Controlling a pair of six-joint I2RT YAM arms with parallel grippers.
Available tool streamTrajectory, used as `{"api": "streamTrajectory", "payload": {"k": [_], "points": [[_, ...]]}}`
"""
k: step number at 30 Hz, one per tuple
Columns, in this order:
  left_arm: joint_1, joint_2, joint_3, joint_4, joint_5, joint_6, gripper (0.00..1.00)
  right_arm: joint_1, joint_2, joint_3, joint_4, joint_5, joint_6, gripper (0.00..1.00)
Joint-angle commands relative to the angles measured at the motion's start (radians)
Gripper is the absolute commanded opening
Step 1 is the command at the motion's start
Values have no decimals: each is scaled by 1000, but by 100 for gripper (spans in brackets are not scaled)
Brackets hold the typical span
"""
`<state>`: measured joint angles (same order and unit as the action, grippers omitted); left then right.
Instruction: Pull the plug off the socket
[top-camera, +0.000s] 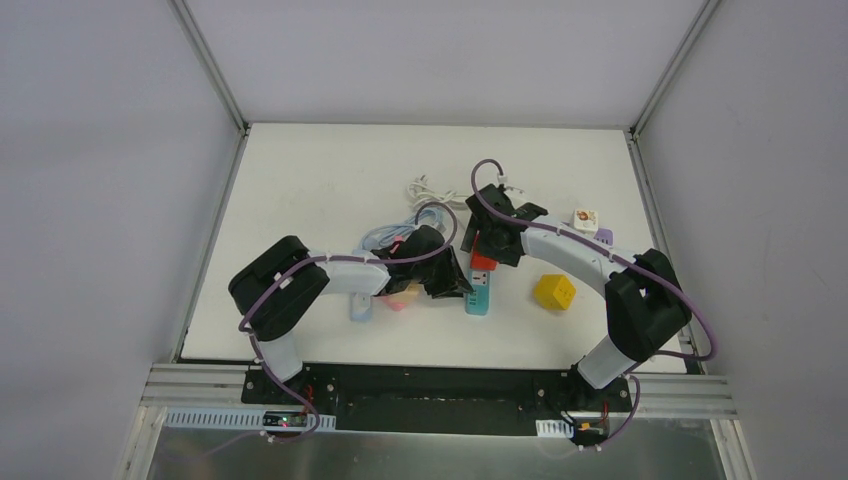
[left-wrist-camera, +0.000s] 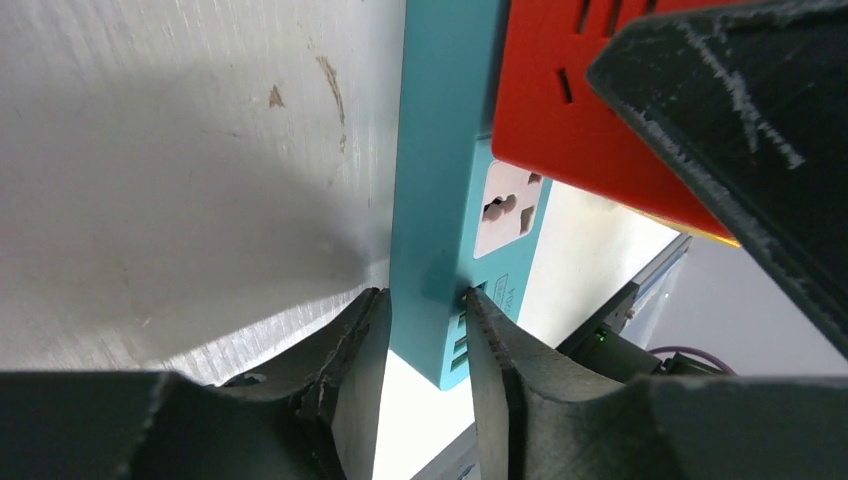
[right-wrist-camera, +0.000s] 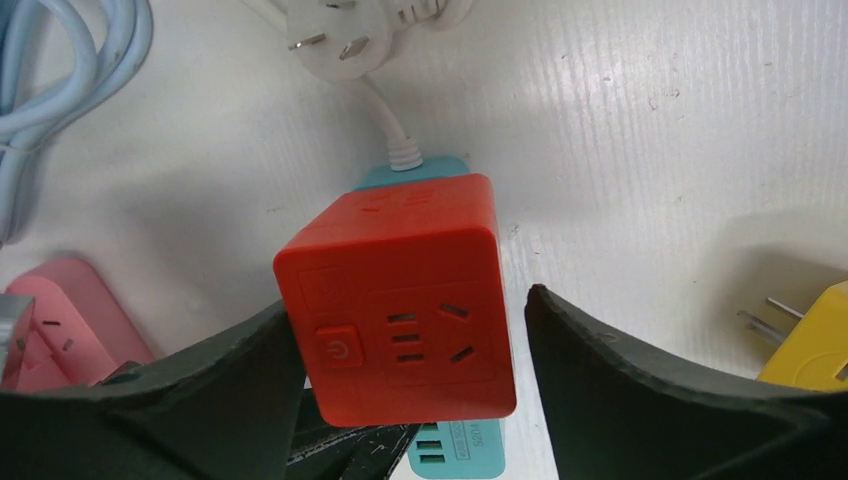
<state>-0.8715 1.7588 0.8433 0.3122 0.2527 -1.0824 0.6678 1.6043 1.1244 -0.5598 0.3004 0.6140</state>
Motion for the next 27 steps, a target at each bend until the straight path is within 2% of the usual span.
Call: {"api": "streamTrajectory", "payload": {"k": [1, 5, 8, 10, 12, 18, 20, 22, 25, 27], "points": [[-32, -9, 33, -178, -62, 35, 33, -4, -5, 42, 8, 22, -81, 81], [-38, -19, 42, -252, -97, 45, 30, -15, -16, 30, 15, -7, -182, 83], [-38, -15, 51, -271, -103, 45, 29, -18, -21, 18, 41, -104, -264, 80], [-38, -8, 59, -268, -96, 42, 29, -23, -14, 20, 43, -141, -283, 72], [-37, -6, 58, -246, -83, 39, 31, -24, -4, 21, 39, -166, -285, 58], [-38, -2, 66, -147, -39, 32, 47, -23, 5, 21, 38, -172, -235, 14], [-38, 11, 83, -124, -23, 38, 49, -20, 7, 27, 36, -172, -219, 2], [-38, 33, 108, -140, -16, 47, 48, -19, 9, 35, 30, -176, -200, 0], [-41, 58, 121, -197, -27, 47, 32, -19, 5, 69, 1, -185, -183, 0], [-44, 57, 105, -219, -38, 44, 27, -25, -6, 96, -26, -199, -181, 0]]}}
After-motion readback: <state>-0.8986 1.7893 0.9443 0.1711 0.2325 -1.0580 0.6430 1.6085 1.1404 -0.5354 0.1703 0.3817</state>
